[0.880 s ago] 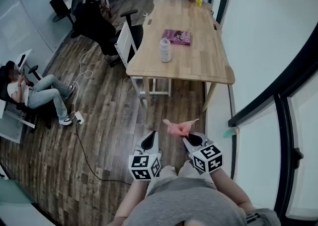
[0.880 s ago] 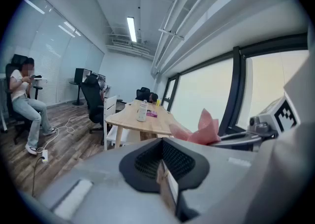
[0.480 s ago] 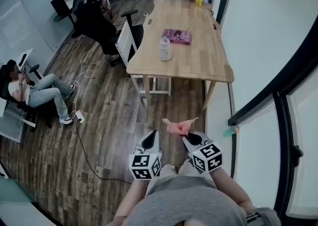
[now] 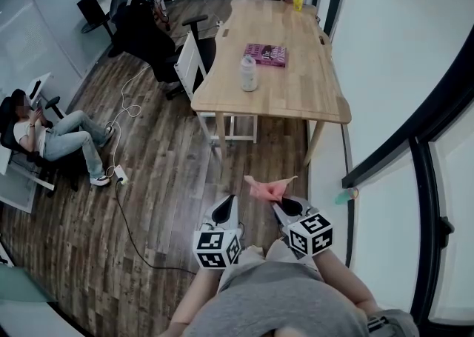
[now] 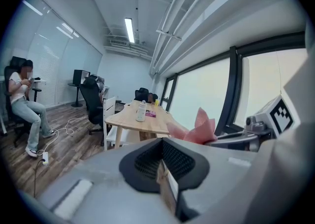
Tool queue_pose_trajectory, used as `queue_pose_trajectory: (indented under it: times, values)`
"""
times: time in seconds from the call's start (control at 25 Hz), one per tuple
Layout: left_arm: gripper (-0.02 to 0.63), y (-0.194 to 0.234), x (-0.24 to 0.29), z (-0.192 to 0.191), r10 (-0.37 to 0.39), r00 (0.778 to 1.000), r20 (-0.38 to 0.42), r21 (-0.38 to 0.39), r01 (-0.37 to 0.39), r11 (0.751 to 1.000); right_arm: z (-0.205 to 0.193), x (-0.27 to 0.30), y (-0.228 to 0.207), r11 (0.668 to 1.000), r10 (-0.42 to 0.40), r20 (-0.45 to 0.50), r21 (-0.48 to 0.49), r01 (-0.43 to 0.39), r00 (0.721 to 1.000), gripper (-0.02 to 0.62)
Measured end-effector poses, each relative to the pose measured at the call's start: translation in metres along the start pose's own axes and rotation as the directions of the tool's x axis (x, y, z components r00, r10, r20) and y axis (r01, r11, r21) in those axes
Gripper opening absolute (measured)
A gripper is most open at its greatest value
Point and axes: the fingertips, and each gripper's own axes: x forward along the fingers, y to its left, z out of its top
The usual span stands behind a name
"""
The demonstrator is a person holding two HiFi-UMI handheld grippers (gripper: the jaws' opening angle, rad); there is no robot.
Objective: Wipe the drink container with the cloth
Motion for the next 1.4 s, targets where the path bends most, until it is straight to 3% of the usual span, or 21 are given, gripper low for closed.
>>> queue_pose_trajectory:
  times: [0.76,1.4]
  values:
    - [0.003,0.022,0.034,0.011,0.005,1.000,-0.025,0.013,-0.004,1.000,0.015,0.035,-0.021,1.000,0.010,-0.022,-0.002,-0.010,1.000,0.025]
    - [0.003,0.051,0.131,0.046,0.023,0.999,-0.041,0.021,-0.022,1.000,0.064,0.108,-0.097,0.999,0.031,-0.011,0.014,-0.031,0.999,0.025]
